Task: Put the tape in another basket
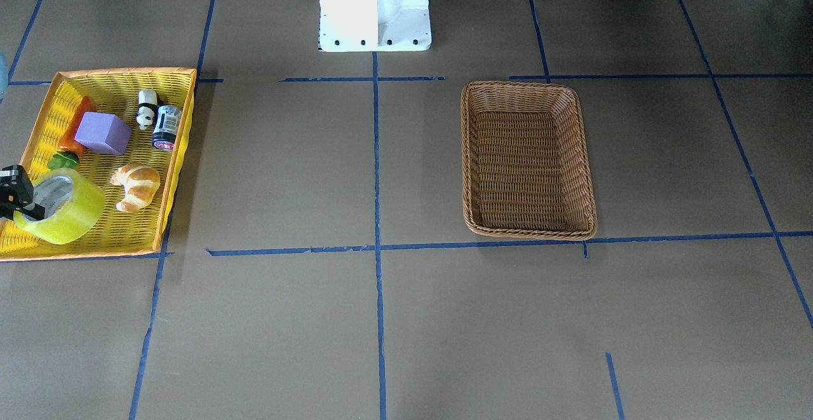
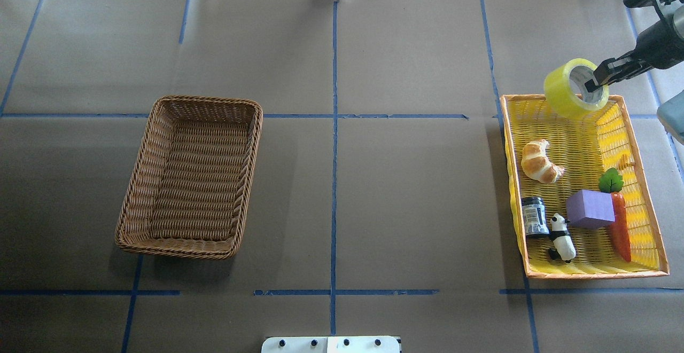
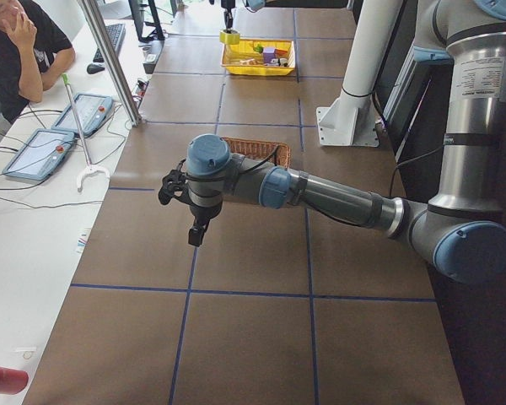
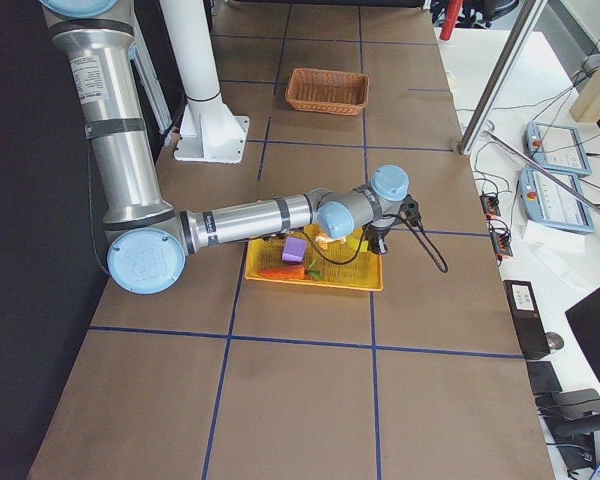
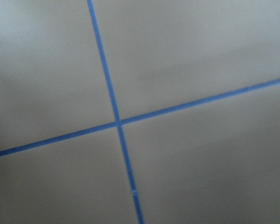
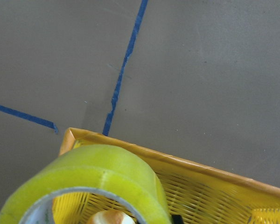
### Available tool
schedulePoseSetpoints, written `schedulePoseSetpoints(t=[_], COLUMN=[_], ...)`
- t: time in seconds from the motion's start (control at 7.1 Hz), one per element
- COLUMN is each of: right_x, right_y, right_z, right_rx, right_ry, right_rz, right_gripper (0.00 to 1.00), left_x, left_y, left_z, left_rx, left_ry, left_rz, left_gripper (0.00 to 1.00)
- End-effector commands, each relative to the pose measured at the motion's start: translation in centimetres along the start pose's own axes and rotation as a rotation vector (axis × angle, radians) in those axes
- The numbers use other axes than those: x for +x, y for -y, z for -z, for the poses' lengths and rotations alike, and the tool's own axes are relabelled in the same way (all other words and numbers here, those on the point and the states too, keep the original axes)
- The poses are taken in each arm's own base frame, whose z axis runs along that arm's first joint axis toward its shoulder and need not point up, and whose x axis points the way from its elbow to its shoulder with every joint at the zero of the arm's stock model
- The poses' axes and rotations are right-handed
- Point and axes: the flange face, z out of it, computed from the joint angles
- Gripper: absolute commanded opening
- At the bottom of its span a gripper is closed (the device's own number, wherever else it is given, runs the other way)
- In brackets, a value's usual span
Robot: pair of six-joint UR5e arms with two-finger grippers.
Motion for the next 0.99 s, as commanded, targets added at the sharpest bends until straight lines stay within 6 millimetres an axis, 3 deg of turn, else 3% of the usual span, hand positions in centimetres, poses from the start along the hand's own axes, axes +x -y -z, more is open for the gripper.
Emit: schedulePoseSetpoints(t=[0.0,0.14,0.42,0.7,0.85], right_x=[-5.7,-8.1,-12.0,-15.1,-15.8], right_y=[0.3,0.1,-0.9,-2.4,-3.7], right_z=[0.6,-0.1,-1.2,-0.4,0.1], right_rx=[0.046,0.098,0.175,0.227,0.241], right_ry=[0.053,0.096,0.194,0.367,0.455], right_rz=[-0.064,-0.133,-0.202,-0.271,-0.282], right_gripper=[0.00,0.00,0.00,0.00,0.00], left_x=[6.8,10.4,15.7,25.0,29.8], left_y=[1.2,1.5,1.4,1.2,0.8], left_z=[-2.9,-4.4,-5.2,-7.1,-6.5], left_rx=[0.061,0.093,0.145,0.187,0.174], left_ry=[-0.072,-0.133,-0.258,-0.422,-0.495], left_rz=[-0.005,0.063,0.228,0.392,0.469], left_gripper=[1.00,1.00,1.00,1.00,1.00])
